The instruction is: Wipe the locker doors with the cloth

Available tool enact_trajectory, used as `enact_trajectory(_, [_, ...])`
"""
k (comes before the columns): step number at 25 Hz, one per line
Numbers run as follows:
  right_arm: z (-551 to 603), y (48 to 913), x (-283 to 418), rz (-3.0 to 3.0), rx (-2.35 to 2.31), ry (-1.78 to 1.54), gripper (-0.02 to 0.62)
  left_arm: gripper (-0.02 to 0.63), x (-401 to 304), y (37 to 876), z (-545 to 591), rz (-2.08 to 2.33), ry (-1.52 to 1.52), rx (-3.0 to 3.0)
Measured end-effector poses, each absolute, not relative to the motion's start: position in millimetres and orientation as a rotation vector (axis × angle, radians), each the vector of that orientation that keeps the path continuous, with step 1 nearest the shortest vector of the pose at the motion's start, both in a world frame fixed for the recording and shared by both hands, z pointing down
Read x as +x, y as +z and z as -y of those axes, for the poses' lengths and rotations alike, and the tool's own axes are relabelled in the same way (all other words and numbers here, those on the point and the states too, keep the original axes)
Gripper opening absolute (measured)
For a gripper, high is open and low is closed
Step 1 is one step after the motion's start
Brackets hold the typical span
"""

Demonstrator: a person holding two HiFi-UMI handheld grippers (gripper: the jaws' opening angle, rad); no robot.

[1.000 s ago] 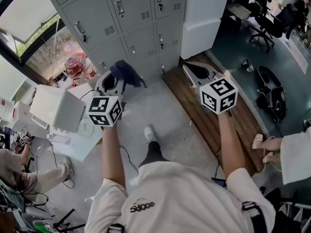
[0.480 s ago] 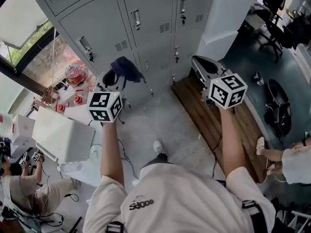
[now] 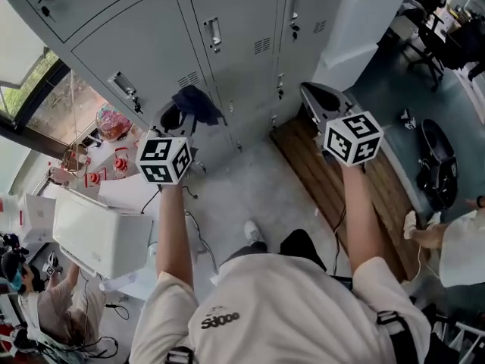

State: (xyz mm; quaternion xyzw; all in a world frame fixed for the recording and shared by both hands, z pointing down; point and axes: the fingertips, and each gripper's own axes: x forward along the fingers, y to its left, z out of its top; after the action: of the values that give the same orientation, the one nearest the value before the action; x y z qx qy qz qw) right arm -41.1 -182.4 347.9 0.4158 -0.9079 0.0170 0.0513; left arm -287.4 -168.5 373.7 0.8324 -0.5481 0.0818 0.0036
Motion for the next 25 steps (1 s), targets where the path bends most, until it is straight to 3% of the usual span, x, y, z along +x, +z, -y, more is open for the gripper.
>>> enact_trajectory(11, [275, 406, -40, 2.742, 1.126, 0.077, 0.008, 0.087, -278, 461, 256, 1.783, 0.325, 2.387])
enact_trajectory(25, [363, 421, -27, 2.799, 0.899, 0.085, 0.008, 0.089, -260, 511, 345, 1.978, 0.383, 2.177])
